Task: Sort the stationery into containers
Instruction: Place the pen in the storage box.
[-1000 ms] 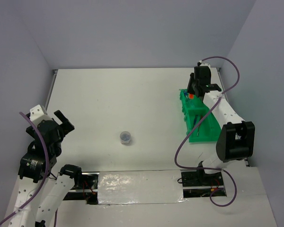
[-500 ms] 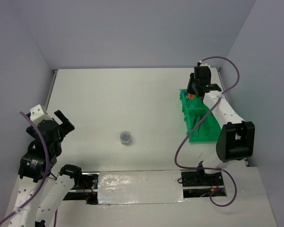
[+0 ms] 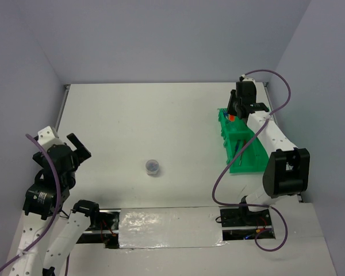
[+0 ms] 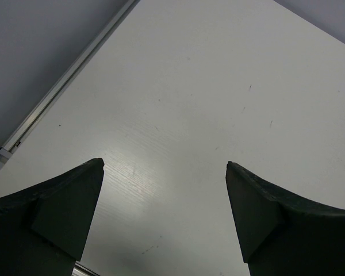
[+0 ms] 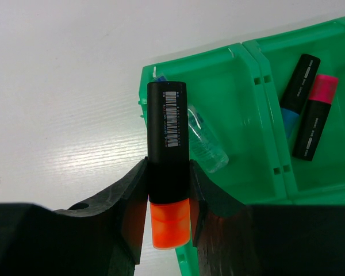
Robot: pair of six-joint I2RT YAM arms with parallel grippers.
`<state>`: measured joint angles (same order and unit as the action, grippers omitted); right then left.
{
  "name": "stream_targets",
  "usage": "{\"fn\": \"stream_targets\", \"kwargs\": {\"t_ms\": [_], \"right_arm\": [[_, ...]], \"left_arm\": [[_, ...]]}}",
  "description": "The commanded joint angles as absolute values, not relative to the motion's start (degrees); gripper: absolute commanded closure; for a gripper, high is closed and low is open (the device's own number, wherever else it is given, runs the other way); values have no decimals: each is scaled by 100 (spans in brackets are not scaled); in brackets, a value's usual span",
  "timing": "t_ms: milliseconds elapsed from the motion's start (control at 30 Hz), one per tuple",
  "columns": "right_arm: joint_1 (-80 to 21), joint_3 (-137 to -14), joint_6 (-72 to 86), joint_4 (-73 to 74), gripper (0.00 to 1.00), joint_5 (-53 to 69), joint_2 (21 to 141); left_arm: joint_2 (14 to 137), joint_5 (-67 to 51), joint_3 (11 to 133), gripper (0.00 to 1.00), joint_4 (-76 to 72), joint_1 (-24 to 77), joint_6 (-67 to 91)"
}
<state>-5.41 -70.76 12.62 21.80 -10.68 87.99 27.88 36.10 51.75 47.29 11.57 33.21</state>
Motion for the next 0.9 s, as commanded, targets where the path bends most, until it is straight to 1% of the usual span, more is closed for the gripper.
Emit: {"fn": "stream_targets", "kwargs": {"t_ms": [0,367,733,767,867], "right_arm": [[-501,-7084,1310,2021,100,-1081,8534],[-325,-7075,1424,2039,100,-1046,8587],[-44,-7356,1397,2329,100,-1661,8798],[130,-7365,1415,2312,100,-1670,8798],[246,-7374,1511,2224,100,-1801,8859]], "left_arm": [[2830,3665,5203,1,4518,1187,3296],[2883,3639,5194,1,4509,1187,3287],[2821,3630,5186,1,4491,1213,3287],[2821,3621,5186,1,4500,1213,3278],[2830,3621,5203,1,4491,1222,3270]]}}
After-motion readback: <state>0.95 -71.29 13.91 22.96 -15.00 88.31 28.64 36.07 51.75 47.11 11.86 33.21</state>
